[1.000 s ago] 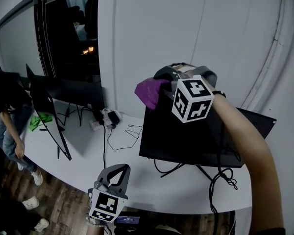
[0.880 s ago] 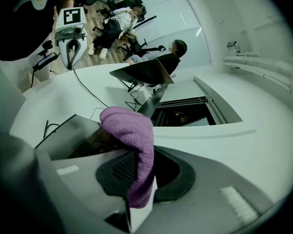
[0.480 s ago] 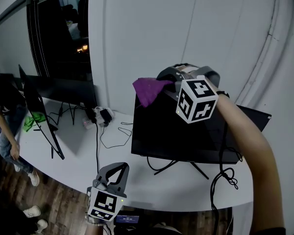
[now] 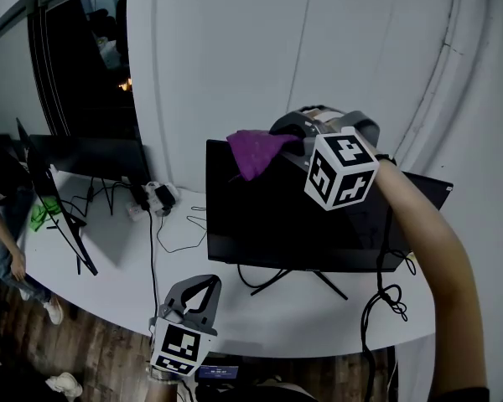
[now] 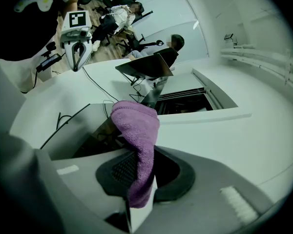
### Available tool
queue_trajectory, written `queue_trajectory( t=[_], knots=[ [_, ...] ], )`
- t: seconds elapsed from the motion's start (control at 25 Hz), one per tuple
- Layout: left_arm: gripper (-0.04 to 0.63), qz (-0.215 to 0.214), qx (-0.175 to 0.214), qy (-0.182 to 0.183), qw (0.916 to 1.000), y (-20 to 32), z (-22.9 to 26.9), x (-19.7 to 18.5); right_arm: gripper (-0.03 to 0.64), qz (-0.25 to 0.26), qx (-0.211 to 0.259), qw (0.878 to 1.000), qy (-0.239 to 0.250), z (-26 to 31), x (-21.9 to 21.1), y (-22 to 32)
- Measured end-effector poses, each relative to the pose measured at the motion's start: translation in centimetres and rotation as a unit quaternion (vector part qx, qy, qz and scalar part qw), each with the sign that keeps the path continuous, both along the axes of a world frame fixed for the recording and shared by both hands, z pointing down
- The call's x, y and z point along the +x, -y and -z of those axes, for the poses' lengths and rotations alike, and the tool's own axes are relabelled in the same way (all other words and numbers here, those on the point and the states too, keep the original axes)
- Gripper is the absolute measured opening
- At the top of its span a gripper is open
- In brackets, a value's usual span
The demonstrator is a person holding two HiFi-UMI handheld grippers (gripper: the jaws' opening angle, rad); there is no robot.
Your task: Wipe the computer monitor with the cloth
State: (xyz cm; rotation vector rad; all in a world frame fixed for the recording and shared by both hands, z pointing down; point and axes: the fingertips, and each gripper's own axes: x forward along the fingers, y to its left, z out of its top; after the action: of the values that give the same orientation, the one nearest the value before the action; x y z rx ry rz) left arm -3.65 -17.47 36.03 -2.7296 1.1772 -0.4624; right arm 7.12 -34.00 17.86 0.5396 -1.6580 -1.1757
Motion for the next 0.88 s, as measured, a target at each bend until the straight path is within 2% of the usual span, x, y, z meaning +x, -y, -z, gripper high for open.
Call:
queue_trajectory(
  t=[0.88],
  knots=[
    [0.006, -0.066, 0.001, 0.005, 0.9978, -1.0, -0.1, 9.9, 0.067, -0.062, 0.024, 0.998, -0.018, 0.2, 13.3, -4.3]
  ],
)
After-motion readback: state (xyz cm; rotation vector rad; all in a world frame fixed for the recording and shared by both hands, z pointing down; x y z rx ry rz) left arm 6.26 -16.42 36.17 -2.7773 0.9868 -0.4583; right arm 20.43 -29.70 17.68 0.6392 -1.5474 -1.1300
